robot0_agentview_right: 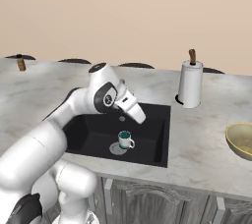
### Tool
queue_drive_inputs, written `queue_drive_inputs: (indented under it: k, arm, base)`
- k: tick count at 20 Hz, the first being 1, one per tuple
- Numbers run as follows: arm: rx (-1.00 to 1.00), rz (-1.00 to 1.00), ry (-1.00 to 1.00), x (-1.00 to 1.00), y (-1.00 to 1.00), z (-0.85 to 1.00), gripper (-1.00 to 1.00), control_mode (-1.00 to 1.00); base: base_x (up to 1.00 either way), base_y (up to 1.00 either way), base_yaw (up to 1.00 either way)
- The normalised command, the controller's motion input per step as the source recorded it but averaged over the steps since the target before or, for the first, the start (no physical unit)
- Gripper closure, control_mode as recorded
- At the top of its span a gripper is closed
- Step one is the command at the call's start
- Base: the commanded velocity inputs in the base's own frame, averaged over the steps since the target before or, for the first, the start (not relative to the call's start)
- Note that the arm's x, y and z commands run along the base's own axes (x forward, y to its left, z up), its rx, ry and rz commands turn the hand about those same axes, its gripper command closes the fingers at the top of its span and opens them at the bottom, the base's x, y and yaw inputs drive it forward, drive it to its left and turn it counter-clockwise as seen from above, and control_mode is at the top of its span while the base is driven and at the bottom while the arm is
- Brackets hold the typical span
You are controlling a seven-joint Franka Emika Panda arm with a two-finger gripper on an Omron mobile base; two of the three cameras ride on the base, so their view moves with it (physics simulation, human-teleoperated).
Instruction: Pick the mug and place it in the sink. Pick the bowl and place it in the open cabinet and then close the cabinet.
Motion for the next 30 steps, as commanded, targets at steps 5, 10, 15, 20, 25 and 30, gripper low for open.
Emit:
queue_drive_inputs:
  k: [5, 10, 15, 20, 25, 30]
  arm:
    - [0.01, -0.46, -0.13, -0.13, -0.35, 0.17, -1.0, -1.0]
    - [0.01, -0.37, -0.16, 0.0, -0.4, 0.06, -1.0, -1.0]
    - [0.0, -0.37, -0.22, 0.0, -0.29, 0.0, -1.0, -1.0]
    - [0.0, -0.43, -0.22, 0.0, -0.23, 0.0, -1.0, -1.0]
    - [0.0, -0.43, -0.23, 0.0, -0.23, 0.06, -1.0, -1.0]
    - [0.0, -0.27, -0.2, 0.0, -0.24, 0.02, -1.0, -1.0]
  base:
    - [0.0, 0.0, 0.0]
    - [0.0, 0.0, 0.0]
    - [0.0, 0.0, 0.0]
    - [0.0, 0.0, 0.0]
    - [0.0, 0.0, 0.0]
    - [0.0, 0.0, 0.0]
